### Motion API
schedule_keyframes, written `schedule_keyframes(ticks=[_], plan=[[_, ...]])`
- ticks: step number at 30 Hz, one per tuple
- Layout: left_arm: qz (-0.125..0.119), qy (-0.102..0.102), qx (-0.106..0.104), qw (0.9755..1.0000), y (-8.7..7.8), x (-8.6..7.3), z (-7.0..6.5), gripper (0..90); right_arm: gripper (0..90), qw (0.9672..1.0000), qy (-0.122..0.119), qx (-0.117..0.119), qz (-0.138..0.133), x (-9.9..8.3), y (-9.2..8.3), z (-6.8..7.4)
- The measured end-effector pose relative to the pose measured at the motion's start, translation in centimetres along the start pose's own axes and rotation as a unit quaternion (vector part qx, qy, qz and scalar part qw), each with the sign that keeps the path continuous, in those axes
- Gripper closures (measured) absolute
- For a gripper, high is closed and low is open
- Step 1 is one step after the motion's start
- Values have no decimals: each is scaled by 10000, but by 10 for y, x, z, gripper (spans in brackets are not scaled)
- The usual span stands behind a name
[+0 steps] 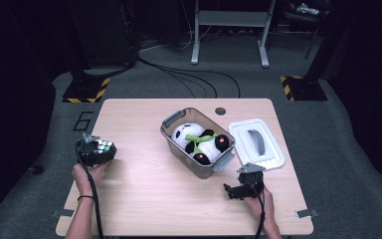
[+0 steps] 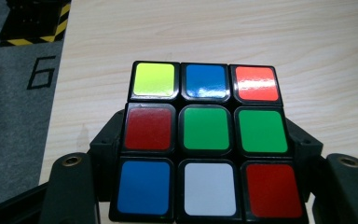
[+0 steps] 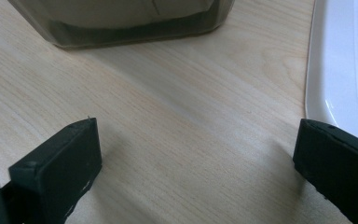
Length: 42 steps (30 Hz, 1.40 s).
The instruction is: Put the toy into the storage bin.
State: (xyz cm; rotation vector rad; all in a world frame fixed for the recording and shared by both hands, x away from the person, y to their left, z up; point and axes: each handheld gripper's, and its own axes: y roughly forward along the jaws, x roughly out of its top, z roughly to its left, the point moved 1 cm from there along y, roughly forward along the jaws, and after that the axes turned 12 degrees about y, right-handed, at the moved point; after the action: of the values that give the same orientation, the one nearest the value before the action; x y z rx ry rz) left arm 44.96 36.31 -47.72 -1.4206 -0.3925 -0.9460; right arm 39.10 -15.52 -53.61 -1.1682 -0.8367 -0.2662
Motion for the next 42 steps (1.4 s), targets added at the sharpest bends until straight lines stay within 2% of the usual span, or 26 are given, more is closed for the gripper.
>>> schedule_keyframes(ticks=[5,12,14,20,27,36,42], plan=[[-69,85,-131,9999,-7,10,-8,339,0,10000,-2,0,0,0,0,0],[-244,100,-314,9992,-20,26,-17,339,0,10000,-4,0,0,0,0,0],[-329,131,-346,9988,-24,31,-20,339,0,10000,1,0,-2,0,0,0],[-386,285,-438,9979,-33,43,-30,339,0,10000,3,0,-2,0,0,0],[-420,508,-570,9962,-44,60,-42,339,0,10000,3,0,-1,0,0,0],[-533,663,-713,9938,-56,78,-56,339,0,10000,1,0,0,0,0,0],[-628,841,-811,9912,-64,91,-67,339,0,10000,2,0,0,0,0,0]])
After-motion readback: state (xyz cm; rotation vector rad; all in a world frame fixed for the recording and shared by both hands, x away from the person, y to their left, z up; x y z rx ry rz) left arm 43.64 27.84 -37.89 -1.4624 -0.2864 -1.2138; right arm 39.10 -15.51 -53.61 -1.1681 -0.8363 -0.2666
